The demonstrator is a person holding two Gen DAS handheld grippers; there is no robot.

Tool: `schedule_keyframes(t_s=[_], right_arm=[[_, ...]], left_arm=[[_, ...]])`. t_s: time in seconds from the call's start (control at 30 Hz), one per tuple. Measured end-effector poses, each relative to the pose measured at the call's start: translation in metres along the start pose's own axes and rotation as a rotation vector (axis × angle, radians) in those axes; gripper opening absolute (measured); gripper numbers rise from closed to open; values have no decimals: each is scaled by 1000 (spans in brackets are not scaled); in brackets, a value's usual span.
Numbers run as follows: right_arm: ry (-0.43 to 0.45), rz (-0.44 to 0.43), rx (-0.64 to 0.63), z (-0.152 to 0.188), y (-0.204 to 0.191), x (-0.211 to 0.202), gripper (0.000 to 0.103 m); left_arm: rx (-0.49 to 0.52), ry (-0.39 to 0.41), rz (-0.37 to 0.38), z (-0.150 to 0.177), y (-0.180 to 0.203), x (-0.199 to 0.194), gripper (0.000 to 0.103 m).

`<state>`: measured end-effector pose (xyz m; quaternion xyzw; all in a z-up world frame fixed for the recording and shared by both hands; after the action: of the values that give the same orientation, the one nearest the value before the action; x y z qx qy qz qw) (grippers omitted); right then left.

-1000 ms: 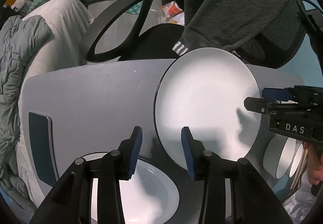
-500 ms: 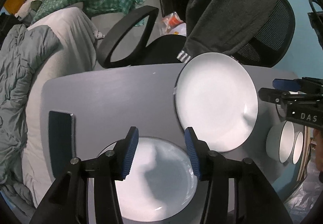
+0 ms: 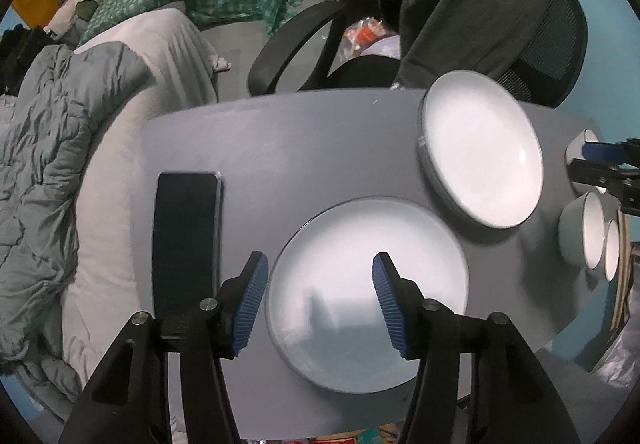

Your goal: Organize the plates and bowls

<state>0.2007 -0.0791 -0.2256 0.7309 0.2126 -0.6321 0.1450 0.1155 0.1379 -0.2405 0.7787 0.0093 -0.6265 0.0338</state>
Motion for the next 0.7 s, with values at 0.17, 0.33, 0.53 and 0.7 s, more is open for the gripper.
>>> schedule_keyframes(t_s=[0.17,0.33,0.53,0.7], right_arm=[[-24,-44,-4,17,-19,5,54],[-54,-89,-9,35,-40,17,54],[-88,-160,-2,45,-68,40,54],[-121,-212,25,51,-84,61,54]], left_arm=[[16,-23,-4,16,-14,11,56],[42,-47,-5,26,-21,25,56],[7,-83,9,35,-28,48,56],[2,-104,13,40,-28,58,56]])
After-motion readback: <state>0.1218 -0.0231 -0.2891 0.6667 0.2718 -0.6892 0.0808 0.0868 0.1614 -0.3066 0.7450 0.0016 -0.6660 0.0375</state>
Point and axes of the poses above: each gripper's, at about its wrist camera, not at the fingertips, and x roughly the way its jaws point, y to its right, z to its underside, the point moved 8 cm from there along x, roughly the way its jaws point, and after that the axes turned 2 degrees about y, right-handed, at the moved point
